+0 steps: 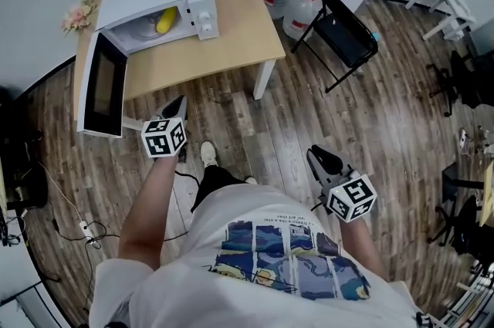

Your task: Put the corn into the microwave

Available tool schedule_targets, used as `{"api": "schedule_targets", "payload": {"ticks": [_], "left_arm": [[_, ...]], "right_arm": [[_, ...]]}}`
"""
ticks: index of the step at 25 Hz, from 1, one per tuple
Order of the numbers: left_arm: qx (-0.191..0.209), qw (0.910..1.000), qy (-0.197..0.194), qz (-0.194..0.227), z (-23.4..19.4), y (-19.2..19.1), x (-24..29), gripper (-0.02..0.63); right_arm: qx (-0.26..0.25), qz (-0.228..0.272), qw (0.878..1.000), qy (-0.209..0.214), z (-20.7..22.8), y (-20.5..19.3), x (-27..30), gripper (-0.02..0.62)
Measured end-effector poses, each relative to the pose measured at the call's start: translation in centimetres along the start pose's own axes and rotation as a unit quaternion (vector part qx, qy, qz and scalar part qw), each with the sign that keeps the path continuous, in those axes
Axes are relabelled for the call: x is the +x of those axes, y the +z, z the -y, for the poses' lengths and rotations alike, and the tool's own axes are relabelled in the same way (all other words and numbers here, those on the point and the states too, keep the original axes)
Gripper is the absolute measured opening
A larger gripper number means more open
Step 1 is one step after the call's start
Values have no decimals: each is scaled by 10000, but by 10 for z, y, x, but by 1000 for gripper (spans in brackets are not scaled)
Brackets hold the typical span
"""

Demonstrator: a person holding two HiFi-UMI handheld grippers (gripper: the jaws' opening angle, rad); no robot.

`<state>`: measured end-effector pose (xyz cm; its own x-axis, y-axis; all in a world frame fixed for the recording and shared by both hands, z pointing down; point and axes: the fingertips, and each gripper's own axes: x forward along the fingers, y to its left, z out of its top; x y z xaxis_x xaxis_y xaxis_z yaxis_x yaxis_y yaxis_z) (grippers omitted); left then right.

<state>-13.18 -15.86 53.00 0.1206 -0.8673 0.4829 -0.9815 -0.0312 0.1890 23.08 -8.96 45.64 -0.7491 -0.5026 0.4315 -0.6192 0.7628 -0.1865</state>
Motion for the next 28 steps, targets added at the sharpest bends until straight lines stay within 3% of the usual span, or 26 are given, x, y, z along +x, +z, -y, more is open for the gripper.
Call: {"api": "schedule_targets", "payload": {"ticks": [5, 12, 19, 28], "left_arm": [[-194, 9969, -757, -1, 62, -21, -36, 8], [402, 9856, -1627, -246, 133, -41, -71, 9], [692, 9823, -1721, -256, 150, -43, -87, 9], [588, 9852, -1592, -256, 141, -47, -92, 9]], "right_arm": [[-29, 11, 10000, 33, -7, -11, -13, 32], [-96, 42, 9997, 234, -19, -11, -18, 26], [-277, 36, 9982, 534, -33, -8, -11, 25], [-332, 145, 9976, 589, -40, -8, -7, 20]]}}
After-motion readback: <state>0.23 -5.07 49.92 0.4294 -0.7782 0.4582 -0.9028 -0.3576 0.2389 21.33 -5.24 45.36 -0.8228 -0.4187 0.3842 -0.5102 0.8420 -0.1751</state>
